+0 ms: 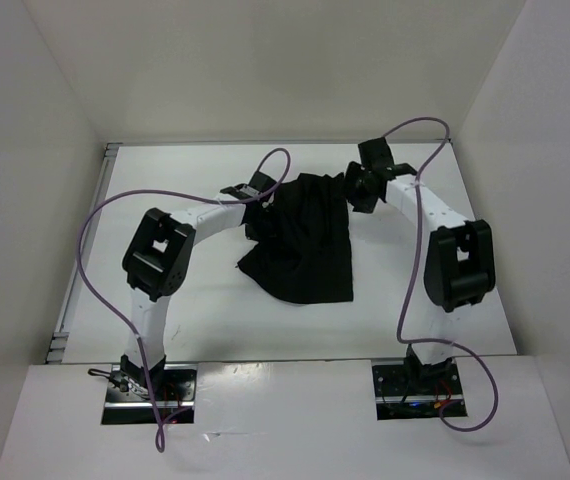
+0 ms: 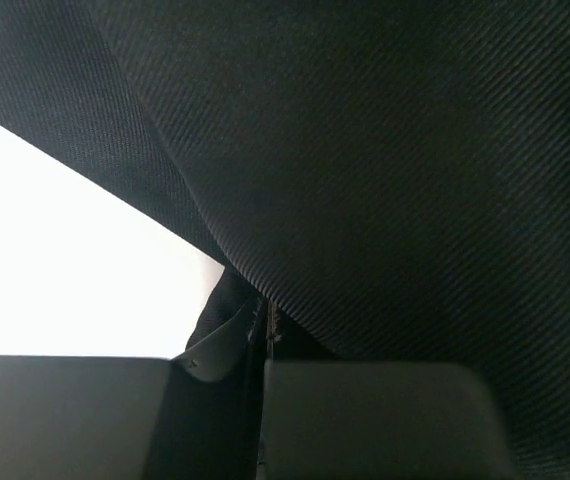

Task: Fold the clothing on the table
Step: Flatten the skirt out

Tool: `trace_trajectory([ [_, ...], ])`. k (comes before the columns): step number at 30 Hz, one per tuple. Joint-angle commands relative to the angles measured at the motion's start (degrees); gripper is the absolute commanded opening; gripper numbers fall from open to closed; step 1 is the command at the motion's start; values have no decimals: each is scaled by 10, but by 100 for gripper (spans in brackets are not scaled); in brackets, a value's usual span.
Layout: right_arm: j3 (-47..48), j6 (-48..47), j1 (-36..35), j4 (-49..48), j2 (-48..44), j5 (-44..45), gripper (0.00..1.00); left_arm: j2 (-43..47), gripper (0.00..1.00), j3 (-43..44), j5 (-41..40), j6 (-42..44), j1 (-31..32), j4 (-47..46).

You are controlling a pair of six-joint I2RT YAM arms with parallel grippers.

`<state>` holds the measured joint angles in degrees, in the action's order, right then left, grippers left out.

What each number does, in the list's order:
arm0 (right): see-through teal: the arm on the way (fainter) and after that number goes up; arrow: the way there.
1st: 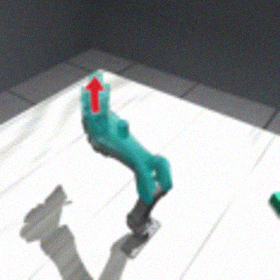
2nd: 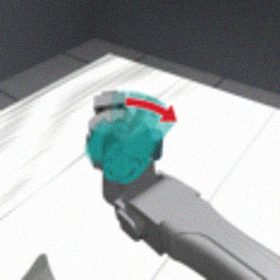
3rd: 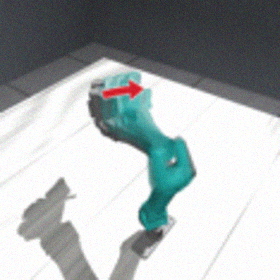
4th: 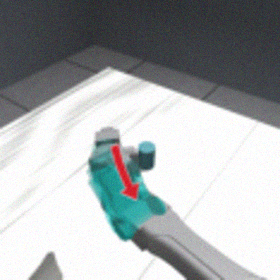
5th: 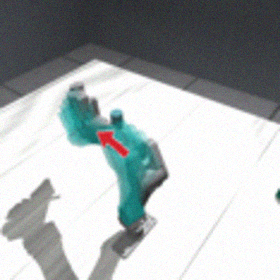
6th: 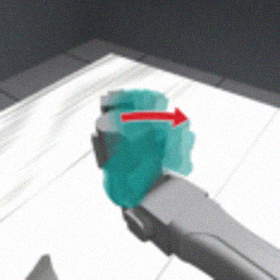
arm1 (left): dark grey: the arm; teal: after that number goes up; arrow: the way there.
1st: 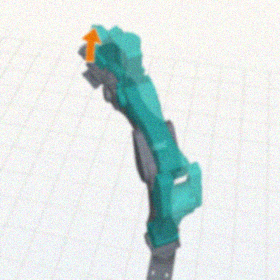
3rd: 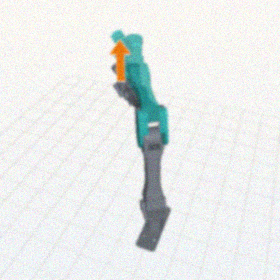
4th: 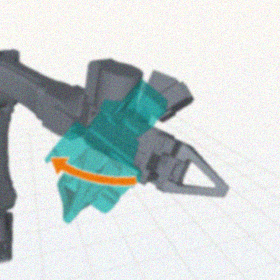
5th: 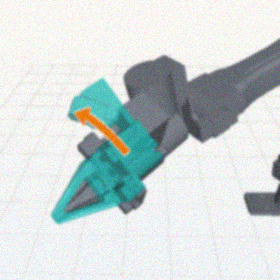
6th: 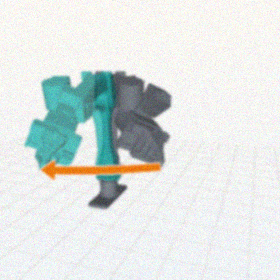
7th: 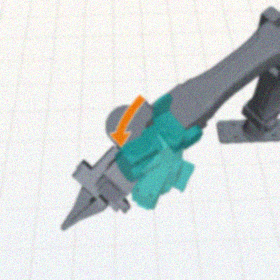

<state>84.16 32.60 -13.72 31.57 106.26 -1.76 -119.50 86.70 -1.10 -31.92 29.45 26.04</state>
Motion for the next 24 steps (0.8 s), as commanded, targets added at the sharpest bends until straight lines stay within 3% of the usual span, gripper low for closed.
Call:
trace_trajectory([
  [1,-69,-17,2,68,-42,30,60,-14,0,27,-8,4,4,46],
  [6,-169,-24,2,75,-62,-9,60,-30,0,45,-8,9,-1,52],
  [16,-221,-11,-53,97,-45,-13,60,-35,0,45,-2,14,-18,52],
  [24,-271,11,-107,80,-27,-57,47,-35,0,40,-7,14,-23,52],
])
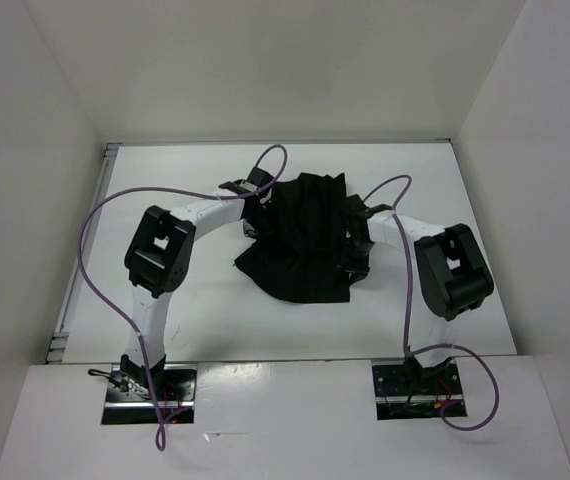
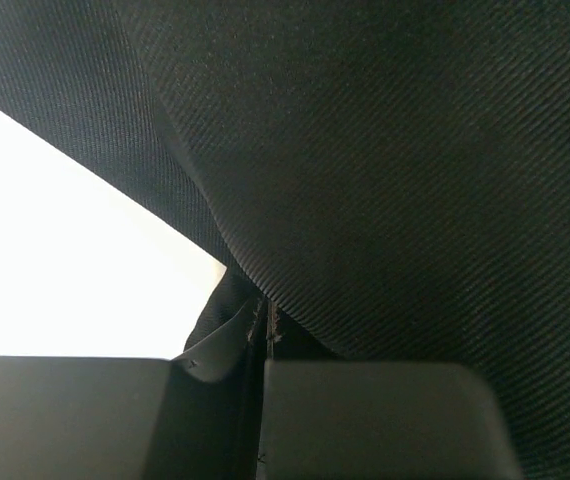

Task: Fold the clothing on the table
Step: Flatten the skirt out

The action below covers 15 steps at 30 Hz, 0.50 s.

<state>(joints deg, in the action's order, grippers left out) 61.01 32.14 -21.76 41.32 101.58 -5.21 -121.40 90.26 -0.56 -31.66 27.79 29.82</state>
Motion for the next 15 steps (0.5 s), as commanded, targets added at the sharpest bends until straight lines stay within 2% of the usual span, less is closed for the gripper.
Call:
trace_trajectory([
  [1,-40,16,-33,-18,20,-23,44,-16,0,4,-13,12,-6,14],
  [5,-46,29,-59,-12,8,-35,29,-16,0,-2,-18,12,-12,14],
  [6,-46,35,-67,-12,8,-35,11,-16,0,-2,-18,12,-12,14],
  [7,-46,35,-67,-12,8,-35,2,-16,0,-7,-18,12,-12,14],
  [10,-38,48,-67,8,-22,7,0,-11,1,-2,-18,18,-17,14],
  [13,-3,54,-43,45,-59,56,0,40,49,5,-1,23,-38,8],
  [15,37,48,-24,67,-66,82,0,66,70,11,5,23,-60,0],
])
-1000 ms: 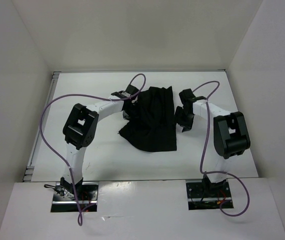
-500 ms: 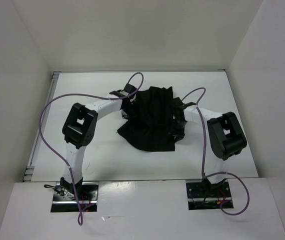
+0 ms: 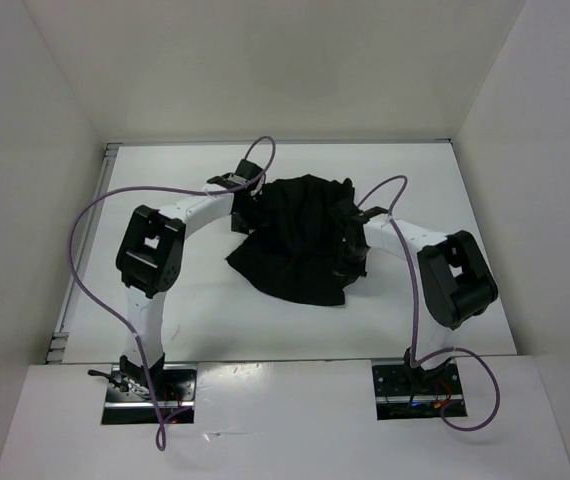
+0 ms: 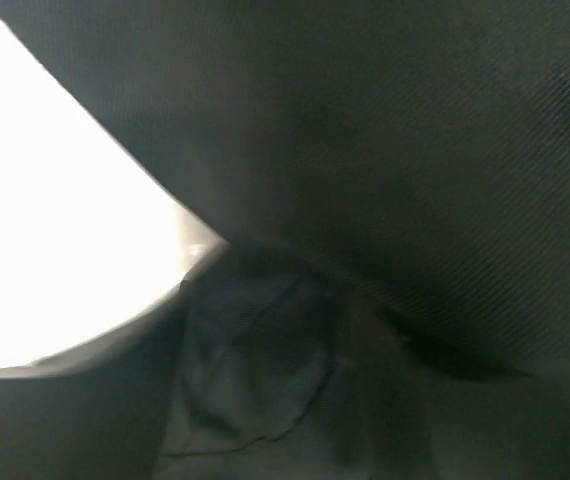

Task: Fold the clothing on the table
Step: Flatten the skirt out

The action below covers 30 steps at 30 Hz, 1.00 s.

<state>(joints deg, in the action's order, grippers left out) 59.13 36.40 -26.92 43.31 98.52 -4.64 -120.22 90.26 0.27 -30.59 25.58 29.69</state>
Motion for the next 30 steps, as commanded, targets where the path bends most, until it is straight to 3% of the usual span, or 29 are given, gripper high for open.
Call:
trace_trajectory([
  [1,72,-2,41,57,-42,101,0,67,74,18,-4,12,-47,-5],
  [3,128,-10,49,81,-42,118,0,95,80,25,-4,12,-63,-5],
  [10,322,-62,22,67,72,68,0,113,82,-24,-13,18,-121,-2],
  [13,390,-84,17,9,79,-51,0,126,82,-76,-1,11,-128,-24],
  [14,407,-90,11,-14,70,-130,0,126,82,-82,-1,5,-128,-31],
  [18,394,-78,23,-160,-14,-312,0,115,82,-89,-1,5,-140,-31],
  [21,357,-78,44,-217,-79,-352,0,105,82,-89,4,5,-140,-31],
  [26,246,-78,96,-157,-119,-282,0,98,82,-83,10,5,-140,-31],
  [30,163,-71,115,-61,-119,-134,0,98,82,-83,15,5,-140,-31],
])
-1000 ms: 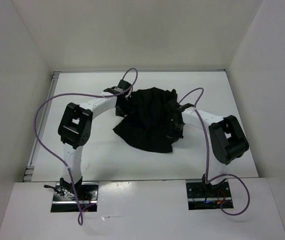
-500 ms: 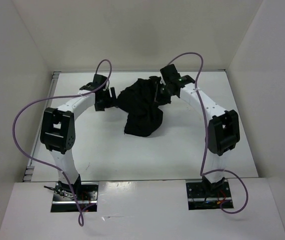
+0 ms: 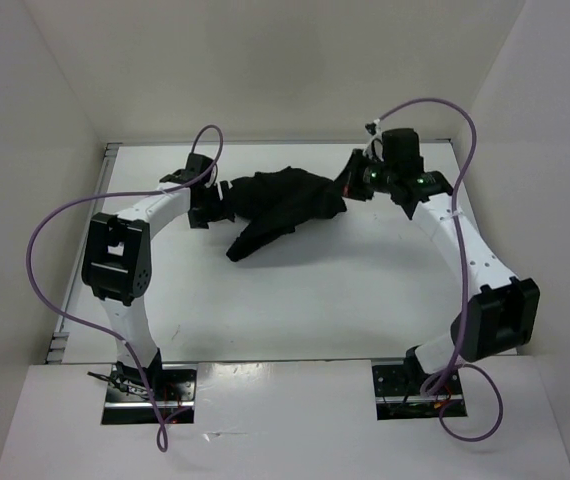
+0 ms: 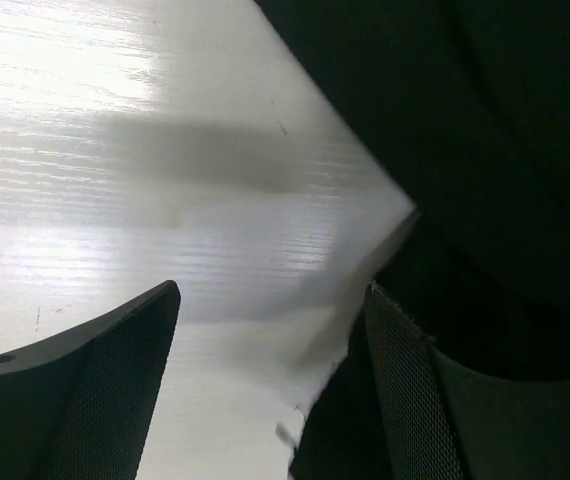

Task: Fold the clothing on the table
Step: Flatten the skirt out

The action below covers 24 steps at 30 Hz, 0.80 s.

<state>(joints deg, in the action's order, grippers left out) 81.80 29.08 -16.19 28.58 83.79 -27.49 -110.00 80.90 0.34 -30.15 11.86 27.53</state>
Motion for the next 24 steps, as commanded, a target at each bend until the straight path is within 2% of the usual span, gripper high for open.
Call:
trace_trajectory([
  [1,-98,2,18,101,35,123,0,-4,82,10,14,1,-3,-10],
  [4,-150,8,18,146,49,179,0,1,82,-3,48,-4,-3,-10],
  [10,-176,47,18,217,54,327,0,34,82,-50,110,-10,19,-21],
  [15,-176,52,18,217,77,336,0,40,82,-97,133,-10,37,-38],
  [24,-176,57,18,211,107,353,0,33,71,-102,182,-16,68,-56],
])
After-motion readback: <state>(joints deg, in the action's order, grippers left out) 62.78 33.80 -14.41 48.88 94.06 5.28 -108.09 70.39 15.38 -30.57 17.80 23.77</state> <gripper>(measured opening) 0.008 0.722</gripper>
